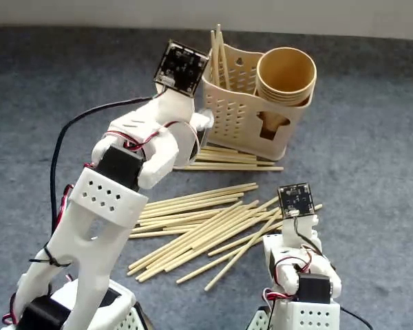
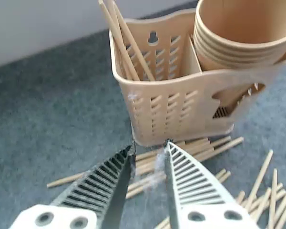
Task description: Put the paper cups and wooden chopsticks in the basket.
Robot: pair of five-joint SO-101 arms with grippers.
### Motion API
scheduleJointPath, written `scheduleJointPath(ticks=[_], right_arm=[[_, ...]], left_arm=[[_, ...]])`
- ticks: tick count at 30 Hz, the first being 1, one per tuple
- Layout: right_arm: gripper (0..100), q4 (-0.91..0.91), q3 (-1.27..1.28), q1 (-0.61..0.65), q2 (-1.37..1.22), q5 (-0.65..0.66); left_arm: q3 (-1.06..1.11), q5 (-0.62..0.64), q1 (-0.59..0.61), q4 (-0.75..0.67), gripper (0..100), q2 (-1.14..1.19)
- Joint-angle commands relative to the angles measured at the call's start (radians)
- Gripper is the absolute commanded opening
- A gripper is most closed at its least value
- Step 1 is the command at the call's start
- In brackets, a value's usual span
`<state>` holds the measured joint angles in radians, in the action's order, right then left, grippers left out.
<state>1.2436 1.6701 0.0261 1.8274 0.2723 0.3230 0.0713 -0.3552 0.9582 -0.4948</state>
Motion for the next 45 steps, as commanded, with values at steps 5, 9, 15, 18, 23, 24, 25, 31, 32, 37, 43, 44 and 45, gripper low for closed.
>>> scheduleJointPath(ticks=[5,9,15,18,23,24,25,31,32,37,43,44,45], right_arm=[[0.6,-0.001,0.154,-0.012,0.012,0.009],[0.6,-0.001,0.154,-0.012,0.012,0.009],[0.6,-0.001,0.154,-0.012,0.012,0.009],[0.6,-0.001,0.154,-0.012,0.012,0.009],[0.6,0.002,0.154,-0.013,0.012,0.009],[0.6,0.002,0.154,-0.013,0.012,0.009],[0.6,0.002,0.154,-0.013,0.012,0.009],[0.6,0.004,0.154,-0.013,0.012,0.009],[0.6,0.004,0.154,-0.013,0.012,0.009],[0.6,0.004,0.154,-0.013,0.012,0.009],[0.6,0.004,0.154,-0.013,0.012,0.009],[0.6,0.004,0.154,-0.013,0.012,0.009],[0.6,0.004,0.154,-0.013,0.012,0.009]], left_arm=[[0.044,-0.158,-0.010,0.181,11,0.021],[0.162,-0.164,-0.012,0.087,11,0.051],[0.240,-0.196,-0.013,0.046,9,0.067],[0.248,-0.230,-0.012,0.046,8,0.090],[0.222,-0.235,-0.010,0.023,8,0.196],[0.205,-0.235,-0.008,0.026,8,0.225],[0.186,-0.235,-0.007,0.026,8,0.255],[0.107,-0.282,-0.012,0.026,8,0.409],[0.097,-0.282,-0.012,0.026,8,0.426],[0.061,-0.284,-0.007,0.026,13,0.492],[0.045,-0.313,-0.013,0.028,13,0.536],[0.044,-0.319,-0.015,0.028,13,0.539],[0.044,-0.322,-0.015,0.028,13,0.541]])
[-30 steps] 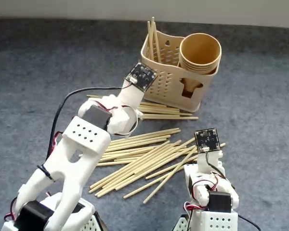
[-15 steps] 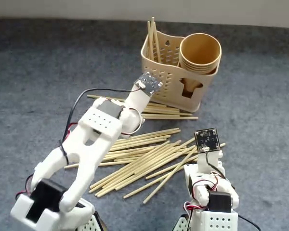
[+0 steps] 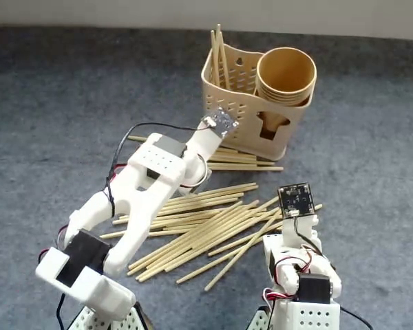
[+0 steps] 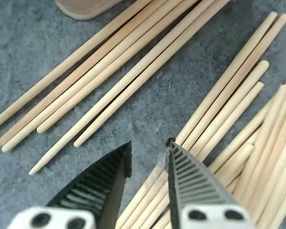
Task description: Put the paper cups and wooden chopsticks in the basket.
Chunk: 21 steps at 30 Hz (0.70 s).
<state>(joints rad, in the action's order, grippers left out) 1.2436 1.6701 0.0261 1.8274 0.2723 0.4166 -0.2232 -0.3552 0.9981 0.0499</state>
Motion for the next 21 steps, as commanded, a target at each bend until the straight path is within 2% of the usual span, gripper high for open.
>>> scheduleJointPath(ticks=[1,12,21], right_arm=[[0.6,0.004,0.154,-0.013,0.012,0.009],[0.6,0.004,0.154,-0.013,0.013,0.009],[0.6,0.005,0.154,-0.013,0.015,0.009]], left_arm=[[-0.051,-0.029,-0.015,-0.012,13,-0.001],[-0.153,-0.031,-0.067,0.072,13,0.140],[-0.223,-0.031,-0.061,0.074,10,0.246]])
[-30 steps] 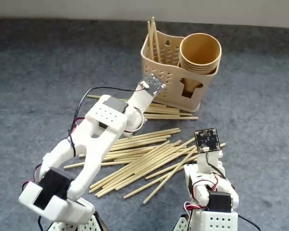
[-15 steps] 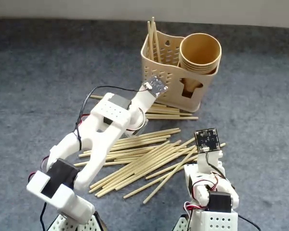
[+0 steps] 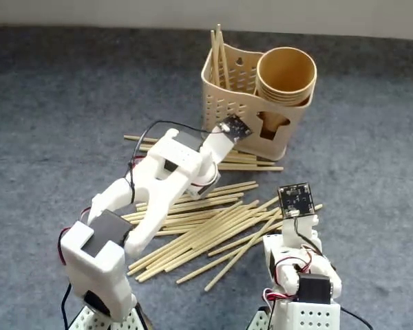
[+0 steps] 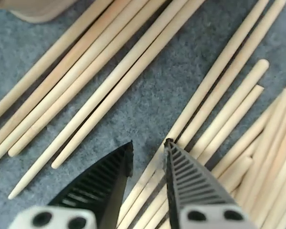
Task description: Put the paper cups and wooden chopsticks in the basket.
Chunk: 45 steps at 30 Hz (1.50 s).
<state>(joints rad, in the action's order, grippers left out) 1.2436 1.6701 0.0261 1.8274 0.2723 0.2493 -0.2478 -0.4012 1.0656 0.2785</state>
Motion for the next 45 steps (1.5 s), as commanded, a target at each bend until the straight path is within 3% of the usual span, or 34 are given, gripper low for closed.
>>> scheduleJointPath(ticks=[1,14,39,45], right_arm=[[0.6,0.007,0.154,-0.013,0.015,0.009],[0.6,0.007,0.154,-0.013,0.018,0.009],[0.6,0.007,0.154,-0.013,0.016,0.009],[0.6,0.007,0.154,-0.013,0.016,0.009]], left_arm=[[-0.065,-0.006,-0.013,0.014,10,0.025],[-0.209,-0.061,-0.047,0.207,8,0.136],[-0.197,-0.060,-0.090,0.204,8,0.148],[-0.203,-0.061,-0.065,0.203,4,0.148]])
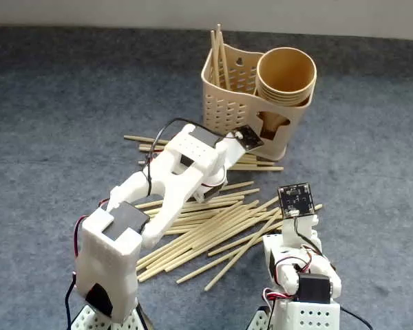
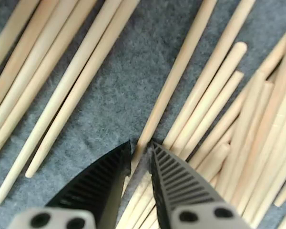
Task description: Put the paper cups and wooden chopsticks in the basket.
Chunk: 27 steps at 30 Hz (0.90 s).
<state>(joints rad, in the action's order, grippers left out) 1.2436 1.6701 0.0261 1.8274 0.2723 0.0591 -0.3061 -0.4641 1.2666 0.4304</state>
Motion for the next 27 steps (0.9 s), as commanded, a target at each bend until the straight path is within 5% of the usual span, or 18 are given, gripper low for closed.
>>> scheduleJointPath(ticks=[1,15,27], right_arm=[[0.6,0.007,0.154,-0.013,0.016,0.009],[0.6,0.007,0.154,-0.015,0.015,0.009],[0.6,0.004,0.154,-0.015,0.012,0.009]], left_arm=[[-0.019,-0.005,0.001,0.006,1,-0.004],[-0.108,-0.071,0.018,0.192,0,-0.019],[0.116,-0.078,0.062,0.135,0,-0.357]])
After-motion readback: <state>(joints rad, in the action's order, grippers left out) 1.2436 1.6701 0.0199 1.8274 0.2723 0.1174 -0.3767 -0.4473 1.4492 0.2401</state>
